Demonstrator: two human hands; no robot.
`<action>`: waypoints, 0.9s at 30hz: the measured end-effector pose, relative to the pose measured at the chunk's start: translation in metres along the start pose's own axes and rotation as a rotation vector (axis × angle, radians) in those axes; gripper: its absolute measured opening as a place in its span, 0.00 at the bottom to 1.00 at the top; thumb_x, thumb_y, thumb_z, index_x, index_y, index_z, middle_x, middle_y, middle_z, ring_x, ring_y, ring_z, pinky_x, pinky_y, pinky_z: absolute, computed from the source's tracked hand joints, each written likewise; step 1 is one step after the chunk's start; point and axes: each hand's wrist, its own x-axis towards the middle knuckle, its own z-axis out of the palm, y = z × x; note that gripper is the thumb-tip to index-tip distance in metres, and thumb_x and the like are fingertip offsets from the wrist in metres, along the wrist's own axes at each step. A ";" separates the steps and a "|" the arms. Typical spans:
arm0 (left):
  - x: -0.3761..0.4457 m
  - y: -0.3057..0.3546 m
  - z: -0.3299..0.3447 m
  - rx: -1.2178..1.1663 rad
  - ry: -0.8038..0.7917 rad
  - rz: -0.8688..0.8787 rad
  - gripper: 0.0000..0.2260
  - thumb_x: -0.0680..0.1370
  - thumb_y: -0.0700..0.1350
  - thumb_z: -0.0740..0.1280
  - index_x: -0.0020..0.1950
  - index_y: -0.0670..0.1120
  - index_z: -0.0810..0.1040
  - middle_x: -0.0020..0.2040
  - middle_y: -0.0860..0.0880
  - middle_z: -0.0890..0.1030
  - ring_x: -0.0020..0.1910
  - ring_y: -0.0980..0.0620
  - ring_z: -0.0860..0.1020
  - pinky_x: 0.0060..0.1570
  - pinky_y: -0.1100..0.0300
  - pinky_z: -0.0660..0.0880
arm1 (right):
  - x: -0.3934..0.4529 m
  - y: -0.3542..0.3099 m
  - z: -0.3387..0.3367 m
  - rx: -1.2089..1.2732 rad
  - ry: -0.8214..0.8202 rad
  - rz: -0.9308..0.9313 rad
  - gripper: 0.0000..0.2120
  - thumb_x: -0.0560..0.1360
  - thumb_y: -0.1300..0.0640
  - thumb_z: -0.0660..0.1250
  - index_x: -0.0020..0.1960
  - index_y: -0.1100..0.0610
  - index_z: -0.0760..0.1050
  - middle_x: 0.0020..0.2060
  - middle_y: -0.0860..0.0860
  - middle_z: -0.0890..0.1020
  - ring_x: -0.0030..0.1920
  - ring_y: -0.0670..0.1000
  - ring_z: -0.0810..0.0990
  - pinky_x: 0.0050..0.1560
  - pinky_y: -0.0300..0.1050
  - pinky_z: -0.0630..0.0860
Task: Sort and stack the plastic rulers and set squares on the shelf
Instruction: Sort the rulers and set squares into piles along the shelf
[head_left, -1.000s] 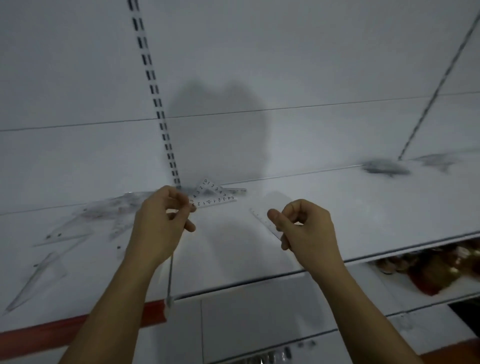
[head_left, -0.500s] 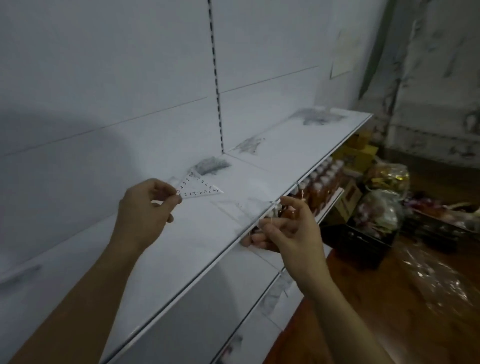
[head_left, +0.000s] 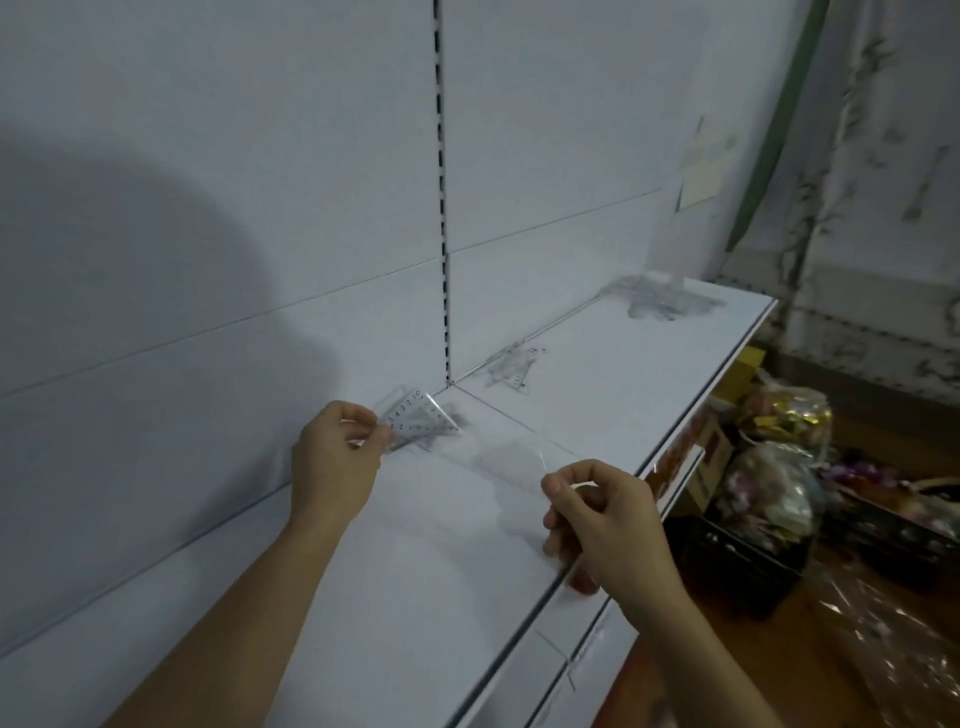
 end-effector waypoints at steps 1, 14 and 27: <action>0.004 -0.007 0.004 0.016 0.021 0.018 0.07 0.74 0.42 0.75 0.43 0.47 0.77 0.39 0.52 0.83 0.34 0.53 0.81 0.32 0.62 0.73 | 0.009 0.001 0.003 -0.018 -0.044 0.006 0.06 0.81 0.60 0.66 0.49 0.61 0.79 0.34 0.58 0.84 0.31 0.58 0.84 0.28 0.46 0.78; 0.019 -0.039 0.017 0.071 0.177 0.183 0.09 0.71 0.37 0.65 0.46 0.49 0.76 0.44 0.52 0.80 0.43 0.50 0.78 0.46 0.52 0.78 | 0.108 -0.010 0.088 -0.032 -0.189 0.024 0.11 0.81 0.62 0.65 0.61 0.55 0.70 0.36 0.61 0.85 0.31 0.58 0.83 0.31 0.46 0.79; 0.017 -0.033 0.013 0.134 0.150 0.116 0.09 0.70 0.34 0.68 0.48 0.43 0.79 0.48 0.45 0.81 0.46 0.45 0.78 0.48 0.58 0.72 | 0.042 -0.008 0.029 -0.626 -0.076 -0.223 0.09 0.79 0.48 0.67 0.58 0.48 0.77 0.39 0.43 0.83 0.39 0.39 0.80 0.39 0.31 0.75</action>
